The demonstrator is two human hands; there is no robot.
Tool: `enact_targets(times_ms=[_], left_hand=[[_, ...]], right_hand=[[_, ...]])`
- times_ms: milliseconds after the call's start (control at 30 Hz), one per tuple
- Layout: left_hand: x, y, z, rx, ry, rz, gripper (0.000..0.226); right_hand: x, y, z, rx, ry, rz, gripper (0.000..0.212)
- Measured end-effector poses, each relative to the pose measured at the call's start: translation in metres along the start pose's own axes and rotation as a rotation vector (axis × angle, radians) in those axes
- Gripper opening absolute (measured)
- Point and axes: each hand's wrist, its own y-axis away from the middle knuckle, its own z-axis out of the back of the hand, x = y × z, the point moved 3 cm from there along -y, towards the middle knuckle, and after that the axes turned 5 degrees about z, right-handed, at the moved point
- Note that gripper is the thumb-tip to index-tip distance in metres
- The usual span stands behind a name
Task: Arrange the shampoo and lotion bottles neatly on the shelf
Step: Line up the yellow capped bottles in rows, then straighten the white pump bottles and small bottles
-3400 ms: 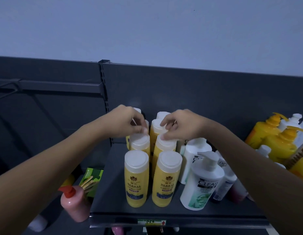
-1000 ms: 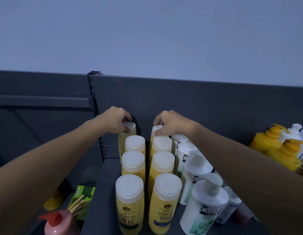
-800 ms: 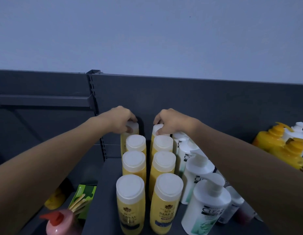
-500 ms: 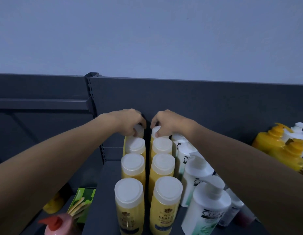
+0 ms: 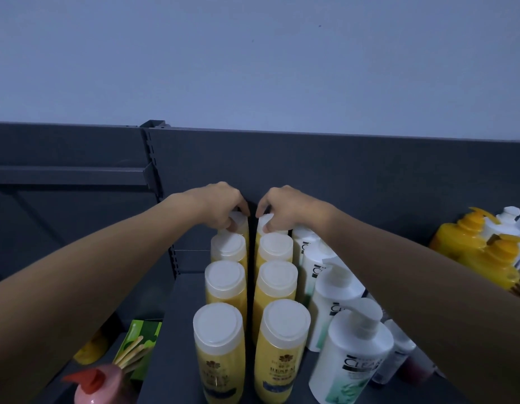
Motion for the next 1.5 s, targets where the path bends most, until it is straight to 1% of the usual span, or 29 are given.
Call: enact_targets(times_ms=[100, 167, 267, 367, 567, 667, 733, 833, 933, 1000, 1100, 1167, 1267, 1300, 1367, 1400, 1500], left_hand=[[-0.002, 0.001, 0.0, 0.006, -0.022, 0.005, 0.052], [-0.002, 0.003, 0.002, -0.005, -0.041, 0.027, 0.053], [-0.005, 0.012, 0.015, -0.086, -0.043, 0.071, 0.05], [-0.023, 0.026, 0.03, -0.187, 0.025, 0.066, 0.043], [-0.096, 0.053, 0.044, -0.246, 0.225, -0.062, 0.028], [-0.14, 0.071, 0.045, -0.227, 0.264, -0.15, 0.028], [-0.169, 0.086, 0.045, -0.205, 0.3, -0.197, 0.025], [-0.204, 0.104, 0.04, -0.189, 0.296, -0.235, 0.029], [-0.225, 0.113, 0.026, -0.115, 0.242, -0.219, 0.044], [-0.234, 0.113, 0.014, -0.097, 0.174, -0.186, 0.047], [-0.237, 0.113, 0.007, -0.158, 0.189, -0.11, 0.039], [-0.238, 0.114, 0.005, -0.187, 0.218, -0.09, 0.037], [-0.237, 0.118, 0.003, -0.211, 0.234, -0.069, 0.033], [-0.238, 0.119, 0.003, -0.221, 0.241, -0.066, 0.031], [-0.239, 0.121, 0.004, -0.241, 0.252, -0.064, 0.028], [-0.24, 0.122, 0.004, -0.247, 0.255, -0.062, 0.026], [-0.241, 0.122, 0.005, -0.247, 0.259, -0.053, 0.019]], right_hand=[[0.0, 0.005, 0.003, 0.018, -0.001, -0.004, 0.044], [0.001, 0.013, 0.012, -0.001, -0.001, 0.004, 0.045], [0.0, 0.036, 0.037, -0.072, -0.025, 0.004, 0.044], [-0.004, 0.074, 0.061, -0.12, -0.032, -0.01, 0.043], [-0.028, 0.161, 0.074, -0.101, 0.021, -0.105, 0.037], [-0.041, 0.205, 0.069, -0.047, 0.042, -0.139, 0.036], [-0.05, 0.229, 0.063, -0.04, 0.012, -0.153, 0.036], [-0.054, 0.252, 0.047, -0.009, -0.047, -0.109, 0.034], [-0.056, 0.257, 0.031, 0.032, 0.0, -0.054, 0.039], [-0.061, 0.252, 0.023, 0.003, 0.008, -0.056, 0.043], [-0.068, 0.235, 0.017, -0.079, -0.033, -0.059, 0.046], [-0.07, 0.219, 0.013, -0.102, -0.037, -0.046, 0.048], [-0.075, 0.199, 0.003, -0.025, -0.02, -0.037, 0.058], [-0.076, 0.193, -0.002, 0.008, -0.017, -0.025, 0.056], [-0.079, 0.186, -0.012, 0.03, -0.009, 0.003, 0.039], [-0.081, 0.183, -0.017, 0.026, -0.01, 0.009, 0.036], [-0.084, 0.18, -0.026, -0.024, -0.077, 0.037, 0.043]])
